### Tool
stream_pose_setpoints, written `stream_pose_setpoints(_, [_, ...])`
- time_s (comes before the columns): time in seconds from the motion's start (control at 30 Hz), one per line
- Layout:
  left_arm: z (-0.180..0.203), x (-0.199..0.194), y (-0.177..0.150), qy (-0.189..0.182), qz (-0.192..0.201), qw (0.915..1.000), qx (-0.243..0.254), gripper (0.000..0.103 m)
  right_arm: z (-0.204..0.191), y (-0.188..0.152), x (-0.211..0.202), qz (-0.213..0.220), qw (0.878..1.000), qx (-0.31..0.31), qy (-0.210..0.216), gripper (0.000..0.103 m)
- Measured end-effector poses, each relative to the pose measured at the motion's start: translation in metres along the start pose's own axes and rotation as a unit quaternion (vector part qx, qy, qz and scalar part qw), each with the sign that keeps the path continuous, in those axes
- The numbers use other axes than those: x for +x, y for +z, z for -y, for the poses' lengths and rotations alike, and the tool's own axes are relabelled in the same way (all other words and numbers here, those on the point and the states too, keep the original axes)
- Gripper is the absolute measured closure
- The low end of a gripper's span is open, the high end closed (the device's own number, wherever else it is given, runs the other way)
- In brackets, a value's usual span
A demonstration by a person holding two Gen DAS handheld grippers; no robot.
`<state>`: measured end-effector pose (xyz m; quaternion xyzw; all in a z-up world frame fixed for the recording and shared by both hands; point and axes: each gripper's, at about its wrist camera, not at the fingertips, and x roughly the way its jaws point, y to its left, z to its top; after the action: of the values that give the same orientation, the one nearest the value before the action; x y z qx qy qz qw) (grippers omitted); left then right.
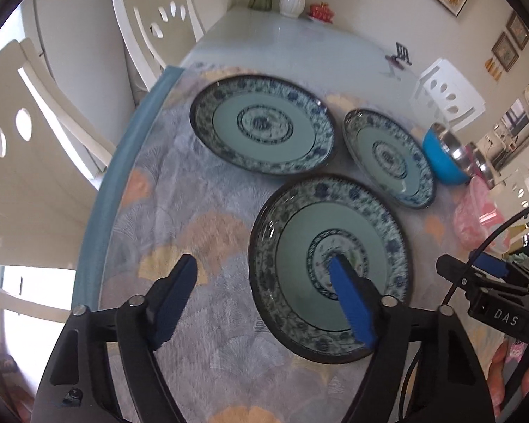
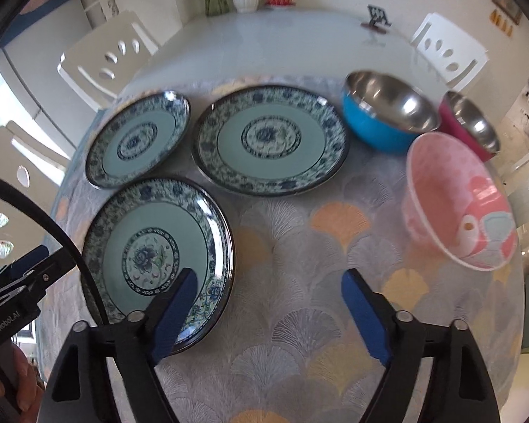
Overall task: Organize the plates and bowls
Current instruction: 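Close the left gripper on the plate rim and tilt it up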
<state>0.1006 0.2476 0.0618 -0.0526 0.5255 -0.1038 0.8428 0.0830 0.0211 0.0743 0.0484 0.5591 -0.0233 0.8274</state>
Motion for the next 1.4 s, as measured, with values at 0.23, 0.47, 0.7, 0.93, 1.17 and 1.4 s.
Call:
stream_pose_setpoints(0.23, [-0.006, 0.026, 0.0, -0.015, -0.021, 0.9996, -0.004, 0.037, -0.005, 0.005, 0.033, -0.037, 0.999, -0.012, 0.033, 0.03])
stream_pose_setpoints(0.47, [-0.01, 0.041, -0.001, -0.031, -0.041, 0.9987, -0.005, 0.061, -0.008, 0.009, 0.051, -0.056, 0.997, -0.019, 0.053, 0.046])
stream_pose_setpoints(0.7, [-0.012, 0.043, 0.001, -0.052, -0.039, 0.9979, -0.001, 0.077, -0.007, 0.007, 0.064, -0.068, 0.995, -0.015, 0.077, 0.065])
stream_pose_setpoints(0.93, [-0.001, 0.045, 0.002, -0.055, -0.034, 0.9978, 0.012, 0.077, -0.014, 0.008, 0.064, -0.061, 0.995, -0.032, 0.078, 0.075])
stream_pose_setpoints(1.17, [0.004, 0.029, 0.001, -0.058, -0.018, 0.9981, 0.01, 0.077, -0.017, 0.006, 0.054, -0.046, 0.996, -0.04, 0.067, 0.075])
stream_pose_setpoints(1.4, [0.001, -0.023, 0.004, -0.067, 0.018, 0.9973, -0.026, 0.077, -0.03, 0.009, 0.006, -0.006, 0.997, -0.06, 0.055, 0.075])
